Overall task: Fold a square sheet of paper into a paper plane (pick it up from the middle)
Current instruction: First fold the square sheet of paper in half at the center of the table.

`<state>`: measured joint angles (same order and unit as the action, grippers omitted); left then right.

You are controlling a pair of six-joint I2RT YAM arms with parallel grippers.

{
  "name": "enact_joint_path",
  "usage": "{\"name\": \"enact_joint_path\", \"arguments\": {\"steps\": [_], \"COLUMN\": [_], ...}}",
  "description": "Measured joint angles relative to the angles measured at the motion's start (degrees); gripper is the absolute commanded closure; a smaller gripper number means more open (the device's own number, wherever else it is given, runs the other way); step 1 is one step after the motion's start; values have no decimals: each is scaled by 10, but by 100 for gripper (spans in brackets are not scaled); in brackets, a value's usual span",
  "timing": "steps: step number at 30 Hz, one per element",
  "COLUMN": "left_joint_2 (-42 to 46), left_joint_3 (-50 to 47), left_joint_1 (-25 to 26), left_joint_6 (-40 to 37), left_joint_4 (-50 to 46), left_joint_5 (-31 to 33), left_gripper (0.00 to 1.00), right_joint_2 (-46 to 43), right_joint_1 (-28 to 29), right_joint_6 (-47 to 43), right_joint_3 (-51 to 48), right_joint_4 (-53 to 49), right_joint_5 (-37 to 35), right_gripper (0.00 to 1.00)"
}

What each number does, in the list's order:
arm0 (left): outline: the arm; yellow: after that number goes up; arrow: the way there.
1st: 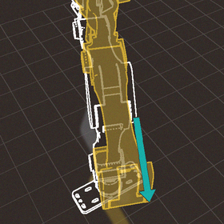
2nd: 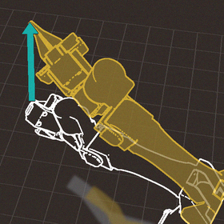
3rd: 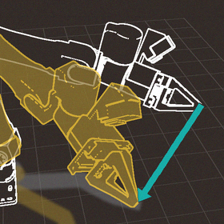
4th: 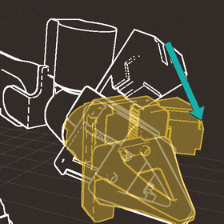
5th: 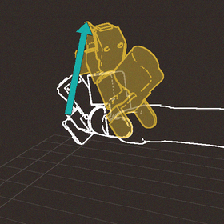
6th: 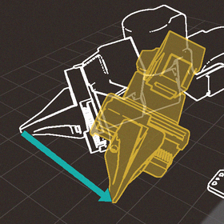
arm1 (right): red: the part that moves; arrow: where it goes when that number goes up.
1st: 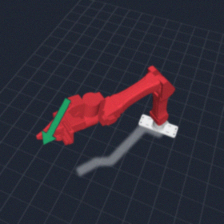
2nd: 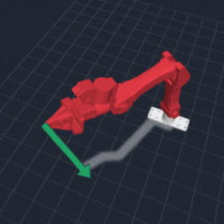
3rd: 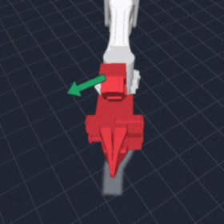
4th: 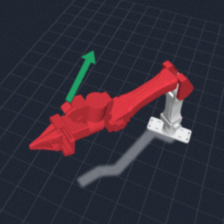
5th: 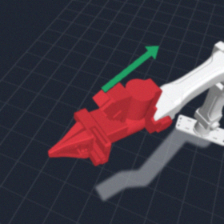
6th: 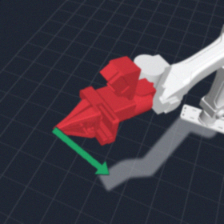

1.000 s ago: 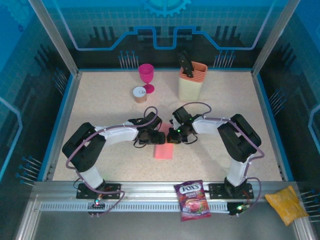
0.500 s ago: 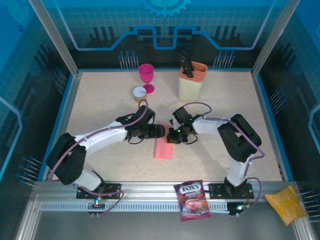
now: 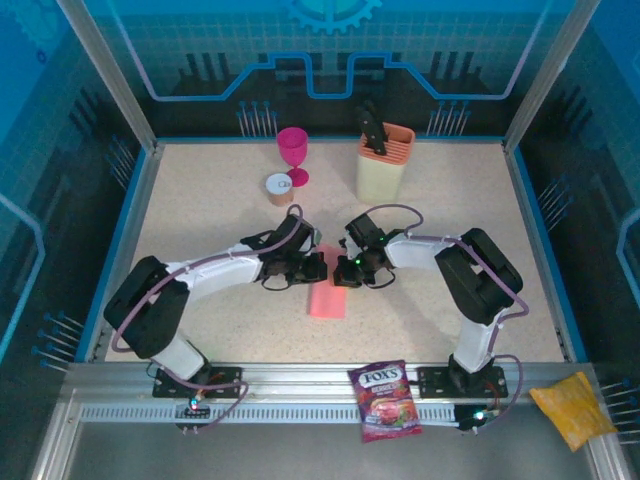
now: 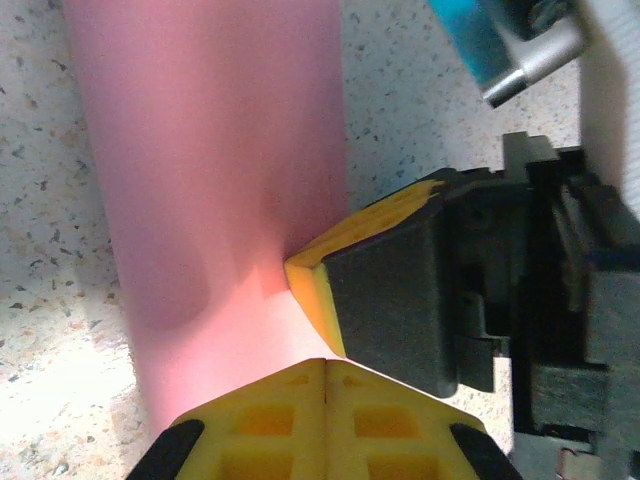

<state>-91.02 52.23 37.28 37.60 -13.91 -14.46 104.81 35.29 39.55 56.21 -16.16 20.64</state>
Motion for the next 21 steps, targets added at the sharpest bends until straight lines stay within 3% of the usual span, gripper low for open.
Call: {"name": "enact_joint_path", "arguments": {"steps": [21], "left_joint_2": [-47], "left_joint_3": [-55], "left_joint_1": [0], "left_joint_6": [-2], "left_joint_4": [27], "left_joint_5": [27], "left_gripper": [97], "right_joint_2": [1], "right_joint_1": [-1], "right_joint_6": [-2], "right_joint_3": [-7], "right_joint_4": [17], "right_joint_5": [11], "right_gripper": [100]}}
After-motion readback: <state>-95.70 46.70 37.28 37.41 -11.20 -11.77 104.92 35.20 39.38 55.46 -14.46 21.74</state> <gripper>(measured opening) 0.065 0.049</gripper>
